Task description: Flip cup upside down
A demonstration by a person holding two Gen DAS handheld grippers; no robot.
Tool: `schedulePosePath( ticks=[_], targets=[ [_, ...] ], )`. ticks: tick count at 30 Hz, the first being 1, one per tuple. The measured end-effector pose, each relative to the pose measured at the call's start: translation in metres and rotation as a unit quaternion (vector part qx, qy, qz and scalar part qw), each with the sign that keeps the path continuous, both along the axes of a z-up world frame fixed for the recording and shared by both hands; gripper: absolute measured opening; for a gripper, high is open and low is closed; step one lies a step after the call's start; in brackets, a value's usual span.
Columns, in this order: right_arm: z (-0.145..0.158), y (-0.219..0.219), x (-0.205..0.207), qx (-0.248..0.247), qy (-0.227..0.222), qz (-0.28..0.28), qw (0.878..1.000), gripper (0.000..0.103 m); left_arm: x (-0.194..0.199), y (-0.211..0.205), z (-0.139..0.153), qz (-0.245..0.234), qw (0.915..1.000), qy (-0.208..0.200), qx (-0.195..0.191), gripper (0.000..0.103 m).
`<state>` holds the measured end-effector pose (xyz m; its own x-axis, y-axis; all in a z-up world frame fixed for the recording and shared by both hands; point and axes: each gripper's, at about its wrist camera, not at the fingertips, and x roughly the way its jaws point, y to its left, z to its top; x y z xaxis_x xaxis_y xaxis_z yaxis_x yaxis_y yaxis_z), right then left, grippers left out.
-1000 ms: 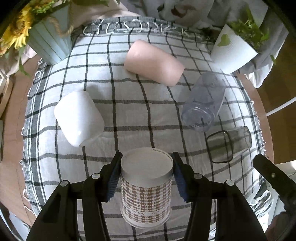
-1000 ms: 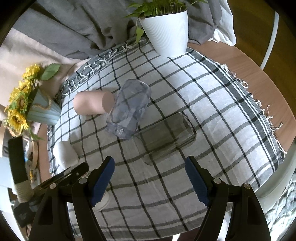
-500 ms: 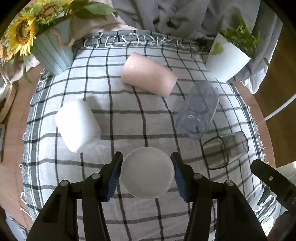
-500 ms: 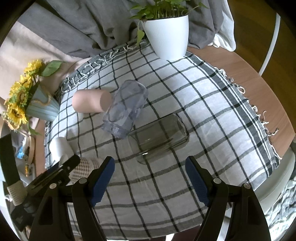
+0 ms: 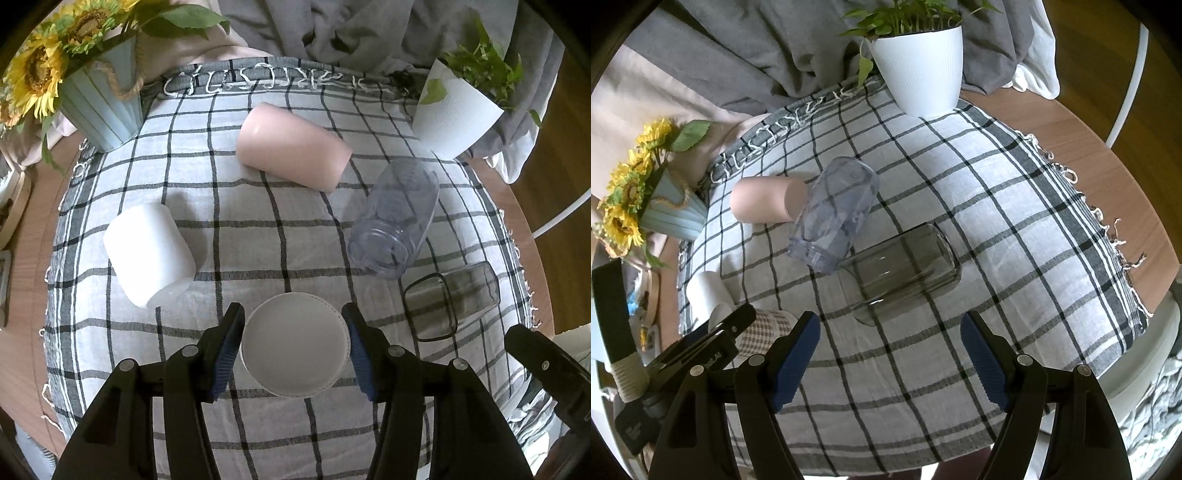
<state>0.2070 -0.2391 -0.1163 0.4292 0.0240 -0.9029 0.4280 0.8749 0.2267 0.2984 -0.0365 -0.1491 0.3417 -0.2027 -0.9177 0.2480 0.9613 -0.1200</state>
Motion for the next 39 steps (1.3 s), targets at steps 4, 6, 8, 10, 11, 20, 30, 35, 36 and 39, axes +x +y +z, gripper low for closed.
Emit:
schedulePosePath(
  ticks=[4,6,8,10,11,20,30,35,36,39],
  targets=[
    [0.001,0.002,0.0,-0.001,-0.001,-0.001,1.0,0.079,-0.001,0.002,-0.004,0.001,1.0,0.01,0.001,0.066],
    [0.001,0.002,0.0,-0.001,0.0,-0.002,1.0,0.079,-0.002,0.003,-0.004,0.003,1.0,0.008,-0.002,0.071],
    [0.001,0.003,0.001,-0.001,0.0,-0.001,1.0,0.079,-0.003,0.004,-0.003,0.004,1.0,0.004,0.0,0.078],
    [0.001,0.004,0.001,-0.002,0.0,0.002,1.0,0.079,-0.006,0.003,0.0,0.0,1.0,-0.005,0.002,0.08],
    [0.002,0.005,0.002,-0.001,-0.001,0.003,1.0,0.08,-0.007,0.002,0.002,0.0,1.0,-0.009,0.003,0.082],
    [0.018,-0.001,-0.005,-0.021,-0.032,0.019,0.999,0.089,-0.042,0.005,0.041,0.052,0.994,-0.094,0.02,0.102],
    [0.063,0.007,-0.031,-0.092,-0.114,0.102,0.984,0.091,-0.104,0.012,0.079,0.124,0.9784,-0.161,0.038,0.103],
    [0.078,0.02,-0.055,-0.097,-0.155,0.12,0.976,0.093,-0.139,0.02,0.099,0.124,0.9684,-0.21,0.055,0.103],
    [0.08,0.022,-0.061,-0.098,-0.162,0.117,0.975,0.093,-0.145,0.022,0.102,0.122,0.9674,-0.215,0.054,0.103],
    [0.085,0.028,-0.077,-0.103,-0.175,0.105,0.974,0.093,-0.158,0.03,0.107,0.118,0.968,-0.217,0.044,0.103]
  ],
)
